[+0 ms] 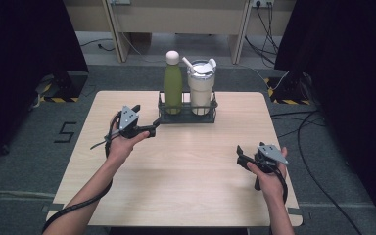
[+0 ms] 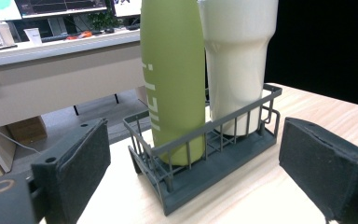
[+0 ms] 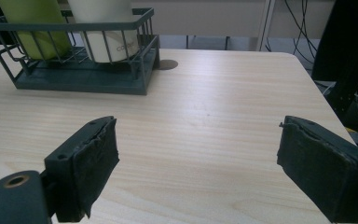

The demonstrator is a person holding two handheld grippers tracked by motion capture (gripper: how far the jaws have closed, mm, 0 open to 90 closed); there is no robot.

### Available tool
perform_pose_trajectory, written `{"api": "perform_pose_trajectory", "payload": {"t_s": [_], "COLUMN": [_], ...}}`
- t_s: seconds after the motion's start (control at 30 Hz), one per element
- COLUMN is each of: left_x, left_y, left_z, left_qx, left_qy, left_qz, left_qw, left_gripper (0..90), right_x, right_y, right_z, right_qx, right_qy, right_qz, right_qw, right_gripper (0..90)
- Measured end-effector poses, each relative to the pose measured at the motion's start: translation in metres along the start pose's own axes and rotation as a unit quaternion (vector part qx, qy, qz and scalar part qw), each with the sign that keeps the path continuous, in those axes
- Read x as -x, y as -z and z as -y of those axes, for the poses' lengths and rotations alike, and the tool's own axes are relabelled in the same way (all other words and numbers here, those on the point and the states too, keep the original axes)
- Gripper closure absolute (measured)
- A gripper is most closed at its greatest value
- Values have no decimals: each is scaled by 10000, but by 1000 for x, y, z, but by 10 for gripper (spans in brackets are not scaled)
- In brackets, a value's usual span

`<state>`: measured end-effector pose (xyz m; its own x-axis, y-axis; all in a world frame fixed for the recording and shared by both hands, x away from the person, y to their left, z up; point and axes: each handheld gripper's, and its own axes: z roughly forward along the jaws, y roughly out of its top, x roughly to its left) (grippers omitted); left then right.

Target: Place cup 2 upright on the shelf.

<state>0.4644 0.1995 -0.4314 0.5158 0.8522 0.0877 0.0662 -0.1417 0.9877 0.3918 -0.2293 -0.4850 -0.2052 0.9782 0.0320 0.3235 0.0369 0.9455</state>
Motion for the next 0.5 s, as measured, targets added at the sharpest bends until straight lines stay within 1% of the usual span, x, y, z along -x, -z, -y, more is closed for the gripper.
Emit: {"api": "perform_pose_trajectory", "payload": {"t_s": [0.5], "left_x": [0], "left_y": [25], "left_z": [15], "left_qx": [-43], "left_qy": [27], "left_qz": [6], "left_qw": [10000], "left_gripper": [82], "right_x": [-2], "right_y": [0], "right_z": [0], "right_qx": [-8], "right_qy": [-11], "right_qz": [-7], "right_qw": [10000], "right_gripper": [123]}}
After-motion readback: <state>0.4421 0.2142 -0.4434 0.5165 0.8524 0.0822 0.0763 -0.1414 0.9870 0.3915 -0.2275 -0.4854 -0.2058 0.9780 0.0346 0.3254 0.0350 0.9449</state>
